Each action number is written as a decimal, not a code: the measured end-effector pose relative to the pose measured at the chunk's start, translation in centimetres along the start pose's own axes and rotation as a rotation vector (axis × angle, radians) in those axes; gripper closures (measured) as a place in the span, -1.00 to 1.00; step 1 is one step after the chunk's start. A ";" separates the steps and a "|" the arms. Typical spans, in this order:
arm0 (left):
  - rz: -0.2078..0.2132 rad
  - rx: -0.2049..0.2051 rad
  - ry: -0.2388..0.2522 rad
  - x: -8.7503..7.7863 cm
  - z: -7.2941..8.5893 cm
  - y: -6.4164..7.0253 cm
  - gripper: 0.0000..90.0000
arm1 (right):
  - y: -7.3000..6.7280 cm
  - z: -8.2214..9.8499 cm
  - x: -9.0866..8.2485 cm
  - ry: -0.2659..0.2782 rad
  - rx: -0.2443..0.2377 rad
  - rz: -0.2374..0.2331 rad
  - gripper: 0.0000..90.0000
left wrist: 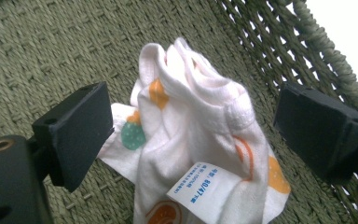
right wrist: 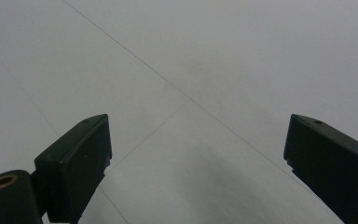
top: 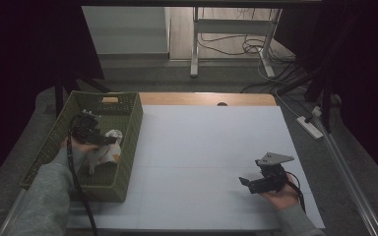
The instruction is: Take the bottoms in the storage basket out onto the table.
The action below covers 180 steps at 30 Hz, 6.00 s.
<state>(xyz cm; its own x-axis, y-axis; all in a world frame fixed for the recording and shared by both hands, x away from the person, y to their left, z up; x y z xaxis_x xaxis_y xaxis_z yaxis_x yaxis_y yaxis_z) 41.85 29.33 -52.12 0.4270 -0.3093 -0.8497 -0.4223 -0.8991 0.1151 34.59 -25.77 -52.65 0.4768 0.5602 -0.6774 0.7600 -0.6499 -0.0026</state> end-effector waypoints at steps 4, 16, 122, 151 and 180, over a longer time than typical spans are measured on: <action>-0.002 0.009 -0.030 0.4 0.1 0.1 -0.73 | 0.0 0.0 0.0 -0.002 -0.003 0.001 -0.83; -0.020 0.013 -0.105 1.3 0.6 0.0 -0.73 | 0.0 0.0 0.1 -0.006 -0.006 0.002 -0.83; 0.059 -0.017 0.435 -9.9 0.4 2.7 0.76 | -0.1 0.0 0.1 0.002 0.018 -0.014 -0.82; 0.156 -0.066 0.575 -12.5 0.3 3.7 0.76 | -0.1 0.1 0.2 -0.012 0.002 0.001 -0.82; 0.280 0.020 0.643 -13.8 -1.2 8.3 0.76 | 0.0 0.1 0.2 -0.011 0.001 0.001 -0.82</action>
<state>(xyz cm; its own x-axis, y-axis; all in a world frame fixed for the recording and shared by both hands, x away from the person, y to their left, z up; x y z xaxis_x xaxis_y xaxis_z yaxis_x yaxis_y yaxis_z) 33.44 25.76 -38.79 0.6860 -0.6556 -0.3157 -0.5972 -0.7551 0.2704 34.59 -25.75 -52.85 0.4726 0.5537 -0.6857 0.7592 -0.6508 -0.0023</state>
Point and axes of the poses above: each handheld gripper's, and its own axes: x roughly forward along the jaws, z roughly out of its underside, y roughly to its right, the point moved 5 cm from there along x, roughly forward along the jaws, and after that the axes turned 3 degrees about -z, right-handed, at the moved point
